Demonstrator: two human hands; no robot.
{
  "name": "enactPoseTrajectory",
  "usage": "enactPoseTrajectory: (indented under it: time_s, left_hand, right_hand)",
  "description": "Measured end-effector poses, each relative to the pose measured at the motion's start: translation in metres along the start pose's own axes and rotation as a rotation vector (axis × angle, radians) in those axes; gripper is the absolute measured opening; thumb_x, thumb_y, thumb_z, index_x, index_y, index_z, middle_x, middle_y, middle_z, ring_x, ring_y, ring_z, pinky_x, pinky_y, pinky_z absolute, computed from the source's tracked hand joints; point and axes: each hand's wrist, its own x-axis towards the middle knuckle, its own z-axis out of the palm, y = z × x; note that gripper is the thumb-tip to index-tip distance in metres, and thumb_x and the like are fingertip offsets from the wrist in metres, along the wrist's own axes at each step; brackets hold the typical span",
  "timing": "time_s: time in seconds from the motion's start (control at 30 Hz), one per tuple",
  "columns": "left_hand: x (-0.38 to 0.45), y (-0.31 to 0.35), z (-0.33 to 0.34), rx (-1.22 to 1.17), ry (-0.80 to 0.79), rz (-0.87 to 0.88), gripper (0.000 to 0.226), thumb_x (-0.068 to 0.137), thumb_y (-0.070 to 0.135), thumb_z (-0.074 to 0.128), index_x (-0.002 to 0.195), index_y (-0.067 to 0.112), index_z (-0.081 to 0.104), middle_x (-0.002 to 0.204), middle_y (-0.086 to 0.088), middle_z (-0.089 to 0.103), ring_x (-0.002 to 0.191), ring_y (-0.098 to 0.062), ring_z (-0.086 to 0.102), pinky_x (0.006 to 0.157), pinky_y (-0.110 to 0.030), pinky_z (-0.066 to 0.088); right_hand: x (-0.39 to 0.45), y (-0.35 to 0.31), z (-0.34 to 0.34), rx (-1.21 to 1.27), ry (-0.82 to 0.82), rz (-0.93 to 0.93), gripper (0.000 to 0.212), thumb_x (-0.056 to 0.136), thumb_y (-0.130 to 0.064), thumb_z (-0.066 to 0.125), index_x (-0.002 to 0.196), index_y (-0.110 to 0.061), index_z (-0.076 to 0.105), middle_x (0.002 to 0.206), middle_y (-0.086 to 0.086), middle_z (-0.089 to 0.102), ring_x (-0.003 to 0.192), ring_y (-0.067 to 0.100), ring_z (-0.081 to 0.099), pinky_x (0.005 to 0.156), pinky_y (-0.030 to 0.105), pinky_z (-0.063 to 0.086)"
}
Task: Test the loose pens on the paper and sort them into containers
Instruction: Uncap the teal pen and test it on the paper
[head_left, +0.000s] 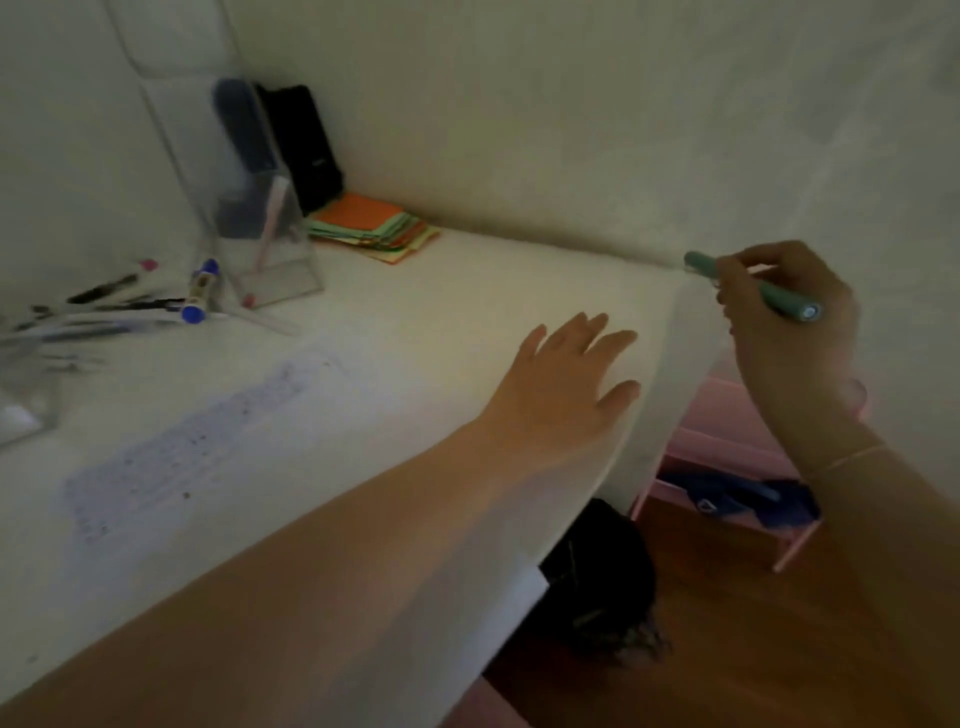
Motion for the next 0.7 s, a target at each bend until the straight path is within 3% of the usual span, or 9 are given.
enactPoseTrajectory:
  time_s: [0.1, 0.2, 0.23, 0.3, 0.37, 0.43, 0.53, 0.6, 0.7]
  left_hand:
    - [0.005, 0.007, 0.02, 0.05, -0.074, 0.033, 0.053, 0.098, 0.047, 0.028, 0.147, 0.03, 0.018, 0.158, 0.002, 0.009, 0.145, -0.013, 0.002, 0.117, -0.038, -0.001]
    - [0.003, 0.006, 0.031, 0.063, -0.108, -0.002, 0.052, 0.098, 0.046, 0.029, 0.147, 0.029, 0.02, 0.158, 0.001, 0.011, 0.144, -0.012, 0.005, 0.117, -0.037, 0.002]
    - [0.003, 0.006, 0.033, 0.059, -0.096, -0.006, 0.052, 0.098, 0.045, 0.03, 0.146, 0.029, 0.022, 0.158, 0.001, 0.012, 0.144, -0.011, 0.006, 0.116, -0.036, 0.002]
    - [0.003, 0.006, 0.034, 0.067, -0.076, -0.005, 0.051, 0.098, 0.044, 0.031, 0.146, 0.028, 0.023, 0.157, 0.002, 0.014, 0.144, -0.01, 0.007, 0.116, -0.035, 0.003]
    - [0.004, 0.007, 0.034, 0.062, -0.068, -0.006, 0.051, 0.098, 0.043, 0.032, 0.146, 0.028, 0.024, 0.157, 0.002, 0.015, 0.144, -0.01, 0.008, 0.117, -0.035, 0.004]
    - [0.003, 0.008, 0.034, 0.054, -0.062, -0.012, 0.051, 0.098, 0.042, 0.033, 0.146, 0.027, 0.025, 0.157, 0.002, 0.016, 0.144, -0.011, 0.009, 0.117, -0.036, 0.005]
    - [0.004, 0.007, 0.035, 0.039, -0.05, -0.011, 0.05, 0.098, 0.042, 0.034, 0.145, 0.027, 0.027, 0.156, 0.001, 0.018, 0.144, -0.011, 0.01, 0.117, -0.036, 0.005]
    - [0.003, 0.006, 0.035, 0.031, -0.047, -0.012, 0.05, 0.098, 0.042, 0.034, 0.145, 0.028, 0.027, 0.156, 0.002, 0.018, 0.144, -0.011, 0.011, 0.117, -0.035, 0.005]
    - [0.004, 0.006, 0.034, 0.023, -0.062, -0.012, 0.05, 0.097, 0.044, 0.035, 0.144, 0.029, 0.029, 0.156, 0.004, 0.019, 0.143, -0.009, 0.011, 0.116, -0.034, 0.005]
  right_hand:
    - [-0.006, 0.052, -0.031, -0.118, -0.031, 0.157, 0.017, 0.091, -0.029, 0.057, 0.087, -0.012, 0.061, 0.069, 0.006, 0.062, 0.058, 0.025, 0.054, 0.046, 0.019, 0.044]
    - [-0.024, 0.108, -0.033, -0.307, -0.39, 0.381, 0.021, 0.09, -0.025, 0.059, 0.075, -0.01, 0.063, 0.064, 0.001, 0.066, 0.058, 0.026, 0.059, 0.062, 0.027, 0.055]
    - [-0.032, 0.123, -0.029, -0.36, -0.509, 0.448, 0.019, 0.088, -0.022, 0.062, 0.075, -0.008, 0.066, 0.066, 0.003, 0.069, 0.057, 0.02, 0.06, 0.061, 0.023, 0.054]
    - [-0.049, 0.146, -0.018, -0.405, -0.67, 0.56, 0.013, 0.082, -0.012, 0.067, 0.079, 0.001, 0.07, 0.057, 0.001, 0.069, 0.045, 0.009, 0.058, 0.043, 0.01, 0.044]
    - [-0.064, 0.16, -0.005, -0.416, -0.766, 0.691, 0.01, 0.077, -0.003, 0.068, 0.083, 0.005, 0.069, 0.043, -0.005, 0.062, 0.036, 0.007, 0.057, 0.035, 0.011, 0.038]
    - [-0.072, 0.168, 0.007, -0.457, -0.84, 0.785, 0.014, 0.077, -0.001, 0.068, 0.089, 0.006, 0.068, 0.052, 0.001, 0.065, 0.047, 0.012, 0.064, 0.035, 0.014, 0.04]
    - [-0.072, 0.181, 0.022, -0.522, -0.847, 0.794, 0.023, 0.081, -0.004, 0.065, 0.101, 0.006, 0.065, 0.085, 0.015, 0.069, 0.077, 0.027, 0.068, 0.059, 0.028, 0.054]
    - [-0.068, 0.187, 0.024, -0.562, -0.792, 0.733, 0.028, 0.084, -0.005, 0.06, 0.11, 0.006, 0.061, 0.105, 0.021, 0.066, 0.095, 0.033, 0.065, 0.08, 0.035, 0.051]
    - [-0.051, 0.175, 0.018, -0.488, -0.506, 0.617, 0.031, 0.087, -0.006, 0.053, 0.117, -0.003, 0.059, 0.117, 0.019, 0.061, 0.102, 0.034, 0.059, 0.085, 0.033, 0.048]
